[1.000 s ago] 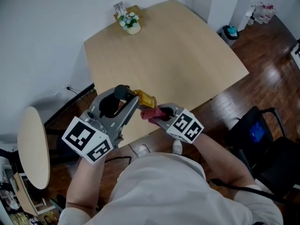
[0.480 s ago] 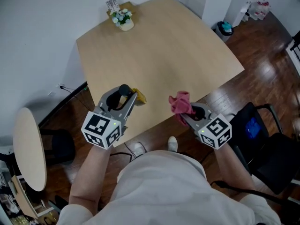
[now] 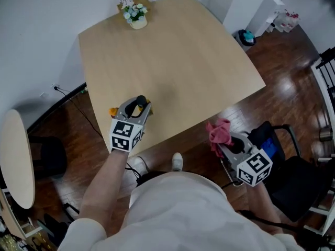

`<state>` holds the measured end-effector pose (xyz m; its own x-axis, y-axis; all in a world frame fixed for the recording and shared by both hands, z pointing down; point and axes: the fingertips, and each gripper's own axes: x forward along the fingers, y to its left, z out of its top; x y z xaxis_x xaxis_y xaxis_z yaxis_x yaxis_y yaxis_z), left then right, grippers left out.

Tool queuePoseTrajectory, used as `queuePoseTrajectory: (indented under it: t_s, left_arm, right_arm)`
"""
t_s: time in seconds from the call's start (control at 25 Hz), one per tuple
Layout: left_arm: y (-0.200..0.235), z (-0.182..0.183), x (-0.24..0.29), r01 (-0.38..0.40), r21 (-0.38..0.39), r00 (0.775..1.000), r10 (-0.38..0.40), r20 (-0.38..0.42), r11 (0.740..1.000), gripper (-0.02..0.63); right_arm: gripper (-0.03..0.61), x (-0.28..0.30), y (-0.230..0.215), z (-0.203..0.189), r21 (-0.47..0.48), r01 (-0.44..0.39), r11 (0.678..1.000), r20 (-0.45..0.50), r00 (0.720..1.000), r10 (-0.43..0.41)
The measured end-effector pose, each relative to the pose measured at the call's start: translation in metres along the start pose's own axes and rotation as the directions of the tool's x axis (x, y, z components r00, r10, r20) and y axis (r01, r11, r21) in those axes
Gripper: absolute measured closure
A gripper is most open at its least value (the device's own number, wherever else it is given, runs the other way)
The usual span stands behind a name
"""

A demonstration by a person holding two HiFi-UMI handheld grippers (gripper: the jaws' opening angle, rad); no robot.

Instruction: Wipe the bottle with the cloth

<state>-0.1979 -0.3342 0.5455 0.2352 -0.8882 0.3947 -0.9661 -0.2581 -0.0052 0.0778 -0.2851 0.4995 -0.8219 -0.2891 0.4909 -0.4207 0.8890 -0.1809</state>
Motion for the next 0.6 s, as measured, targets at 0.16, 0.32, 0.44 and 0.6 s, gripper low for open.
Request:
queuePoseTrajectory:
  t_s: [0.16, 0.32, 0.44, 0.6]
  left_arm:
    - [0.004, -0.012, 0.010, -0.004, 0.001, 1.000, 0.004, -0.014, 1.000, 0.465]
    - [0.004, -0.022, 0.013, -0.017, 0.001, 0.999, 0.017, -0.028, 1.000, 0.463]
    - [0.008, -0.029, 0.010, -0.030, -0.012, 0.999, 0.029, -0.024, 0.999, 0.463]
    - [0.011, -0.031, 0.008, -0.036, -0.018, 0.999, 0.036, -0.021, 0.999, 0.457]
  right_arm:
    - [0.492, -0.004, 0.002, 0.006, -0.010, -0.002, 1.000, -0.011, 1.000, 0.002]
    - [0.492, -0.003, 0.006, 0.009, -0.022, -0.018, 1.000, -0.014, 1.000, 0.018]
    - [0.492, 0.001, 0.014, 0.011, -0.029, -0.038, 0.999, -0.014, 0.999, 0.038]
    - [0.492, 0.007, 0.020, 0.013, -0.033, -0.055, 0.998, -0.012, 0.998, 0.055]
